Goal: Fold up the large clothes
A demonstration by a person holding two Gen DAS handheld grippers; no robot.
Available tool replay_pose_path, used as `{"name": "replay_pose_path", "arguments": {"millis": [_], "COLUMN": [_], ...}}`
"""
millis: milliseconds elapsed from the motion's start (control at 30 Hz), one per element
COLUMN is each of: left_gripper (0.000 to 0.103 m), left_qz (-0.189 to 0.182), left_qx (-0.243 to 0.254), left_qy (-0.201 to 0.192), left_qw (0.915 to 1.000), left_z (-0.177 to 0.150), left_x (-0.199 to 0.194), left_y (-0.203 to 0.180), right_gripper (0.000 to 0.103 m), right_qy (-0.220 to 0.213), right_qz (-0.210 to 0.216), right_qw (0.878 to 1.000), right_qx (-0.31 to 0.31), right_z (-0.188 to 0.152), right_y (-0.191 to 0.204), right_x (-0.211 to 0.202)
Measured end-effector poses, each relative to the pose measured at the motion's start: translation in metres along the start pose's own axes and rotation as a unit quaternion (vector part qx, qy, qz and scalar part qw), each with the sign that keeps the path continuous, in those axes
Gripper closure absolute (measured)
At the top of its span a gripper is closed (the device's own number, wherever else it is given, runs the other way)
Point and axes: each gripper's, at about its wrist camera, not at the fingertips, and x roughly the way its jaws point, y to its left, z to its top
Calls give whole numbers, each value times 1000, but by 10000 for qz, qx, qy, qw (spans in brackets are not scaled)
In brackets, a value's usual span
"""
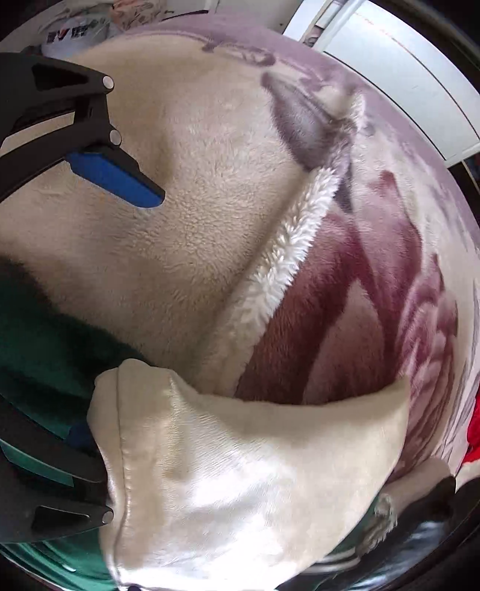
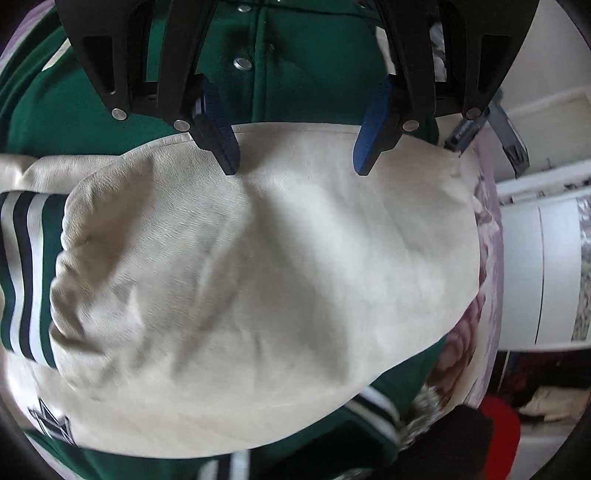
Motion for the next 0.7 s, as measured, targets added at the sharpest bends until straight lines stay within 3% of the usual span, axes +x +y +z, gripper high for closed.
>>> {"name": "replay_pose_path", "arguments": {"millis": [33, 100, 200, 233, 333, 500, 600, 700], "left_gripper": [0, 0, 0, 0, 0, 0, 1, 3], "left_qz": [-78, -585, -1357, -1439, -1559, -1320, -1224, -1023], "left_qx": [-45, -215, -509, -578, -857, -1582, -1867, -1846], "left_qy": [-4, 12, 91, 187, 574, 967, 1298, 1288], "left_qw": [10000, 9981, 9894, 9877, 9824, 9738, 9661, 9689], "left_z": [1, -15, -45, -53, -105, -193, -233, -248], "left_x": [-6, -26, -48, -54, -61, -74, -63, -65], "left_y": [-5, 0, 3, -4, 8, 32, 41, 36], "right_gripper": [37, 37, 37, 37, 37, 37, 37, 37], "right_qy": [-43, -145, -205, -190, -65, 448, 1031, 1372], "right_qz": [61, 163, 303, 312, 244, 296, 461, 711], "right_qw": [9999, 9997, 9990, 9989, 9978, 9883, 9818, 9775], "right_qx": [72, 137, 239, 286, 617, 1425, 1526, 1436], "right_z": [-1, -6, -24, -33, -68, -140, -185, -209], "right_y": [-3, -10, -25, -32, -61, -110, -112, -94], "right_x": [-4, -18, -40, -46, -58, -54, -28, 6]}}
